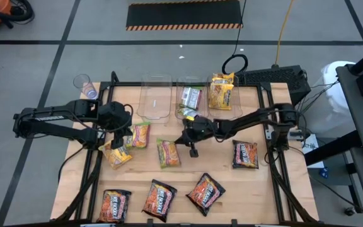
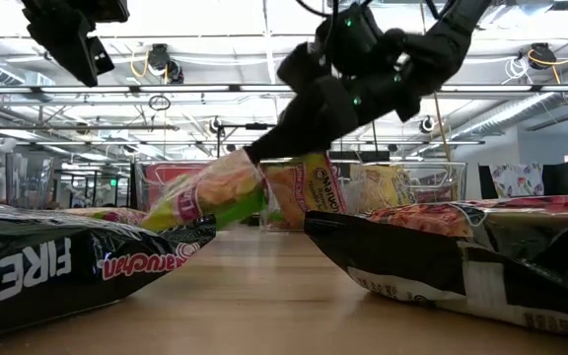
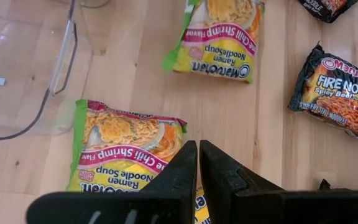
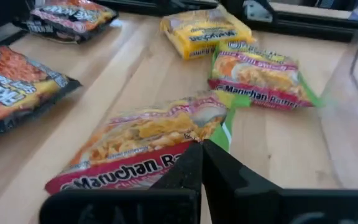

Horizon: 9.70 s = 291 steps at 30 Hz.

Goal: Sort Maruchan noodles
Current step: Put the green noodle pack into the center transparent bin, then adjust the green noodle pack in the center transparent bin

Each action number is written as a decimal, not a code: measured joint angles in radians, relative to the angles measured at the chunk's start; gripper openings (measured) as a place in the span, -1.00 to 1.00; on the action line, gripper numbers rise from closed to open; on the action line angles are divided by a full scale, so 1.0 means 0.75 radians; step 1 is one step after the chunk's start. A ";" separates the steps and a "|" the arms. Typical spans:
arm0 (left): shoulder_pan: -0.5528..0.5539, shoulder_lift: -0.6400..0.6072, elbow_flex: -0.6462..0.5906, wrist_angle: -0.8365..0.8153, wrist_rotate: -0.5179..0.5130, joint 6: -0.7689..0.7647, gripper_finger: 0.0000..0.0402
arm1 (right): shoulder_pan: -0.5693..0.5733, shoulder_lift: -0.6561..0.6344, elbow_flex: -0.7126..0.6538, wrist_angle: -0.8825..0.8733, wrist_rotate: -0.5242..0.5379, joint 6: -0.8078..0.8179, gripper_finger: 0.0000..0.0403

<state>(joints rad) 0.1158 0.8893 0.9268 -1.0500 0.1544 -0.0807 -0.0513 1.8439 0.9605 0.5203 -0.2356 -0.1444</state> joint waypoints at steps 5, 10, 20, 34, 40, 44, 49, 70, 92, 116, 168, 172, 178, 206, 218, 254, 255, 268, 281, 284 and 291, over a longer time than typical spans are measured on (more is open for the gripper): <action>0.001 0.000 0.000 0.002 -0.010 0.006 -0.88 | 0.000 -0.077 -0.001 -0.012 0.008 -0.009 -1.00; 0.001 0.000 0.000 0.005 -0.021 0.009 -0.88 | 0.000 -0.156 -0.001 -0.021 0.043 -0.047 -1.00; 0.001 0.000 0.000 0.005 -0.033 0.032 -0.88 | -0.053 -0.365 -0.001 -0.095 0.174 -0.169 -1.00; 0.001 0.000 0.000 0.005 -0.033 0.032 -0.88 | -0.227 -0.577 -0.001 -0.091 0.323 -0.268 -1.00; 0.001 0.000 0.000 0.005 -0.032 0.030 -0.88 | -0.334 -0.576 -0.001 -0.170 0.321 -0.272 -1.00; 0.001 0.000 0.000 0.005 -0.032 0.027 -0.88 | -0.408 -0.575 -0.001 -0.182 0.308 -0.279 -1.00; 0.001 0.000 0.000 0.005 -0.032 0.026 -0.88 | -0.502 -0.575 -0.001 -0.274 0.255 -0.292 -1.00; 0.001 0.000 0.000 0.004 -0.032 0.020 -0.88 | -0.709 -0.575 -0.194 -0.260 -0.007 -0.317 -1.00; 0.001 0.000 0.000 0.005 -0.032 0.032 -0.88 | -0.538 -0.576 -0.290 -0.266 -0.217 -0.287 -1.00; 0.001 0.000 0.000 0.008 -0.032 0.019 -0.88 | -0.481 -0.481 -0.300 -0.380 -0.212 -0.307 -1.00; 0.001 0.000 0.000 0.008 -0.032 0.011 -0.88 | -0.499 -0.483 -0.299 -0.157 -0.071 -0.137 -0.54; 0.001 0.000 0.000 0.008 -0.032 0.011 -0.88 | -0.498 -0.483 -0.299 -0.103 -0.070 -0.137 -0.55; 0.001 0.000 0.000 0.008 -0.032 0.011 -0.88 | -0.497 -0.534 -0.297 -0.029 -0.070 -0.134 -0.55; 0.001 0.000 0.000 0.008 -0.033 0.026 -0.88 | -0.829 -0.429 0.281 -0.782 -0.147 0.089 -0.55; 0.001 0.000 0.001 0.008 -0.033 0.045 -0.88 | -0.829 -0.267 0.408 -0.805 -0.246 0.240 -0.55; 0.001 0.000 0.001 0.008 -0.033 0.080 -0.88 | -0.858 0.090 1.205 -1.511 -0.321 0.258 -0.55; 0.001 0.000 0.001 0.009 -0.033 0.080 -0.88 | -0.858 0.090 1.205 -1.513 -0.322 0.258 -0.55; 0.001 0.000 0.001 0.008 -0.033 0.064 -0.88 | -0.858 0.087 1.077 -1.466 -0.315 0.332 -0.55; 0.001 0.000 0.001 0.009 -0.033 0.067 -0.88 | -0.863 0.089 0.778 -1.179 -0.318 0.475 -0.55; 0.001 0.000 0.001 0.008 -0.033 0.067 -0.88 | -0.865 0.089 0.761 -1.179 -0.296 0.527 -0.55; 0.001 0.000 0.001 0.008 -0.033 0.067 -0.88 | -0.865 0.089 0.758 -1.192 -0.245 0.628 -0.55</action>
<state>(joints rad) 0.1165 0.8894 0.9272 -1.0439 0.1295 -0.0307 -0.7002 1.9106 1.5291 -0.3737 -0.4191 0.3269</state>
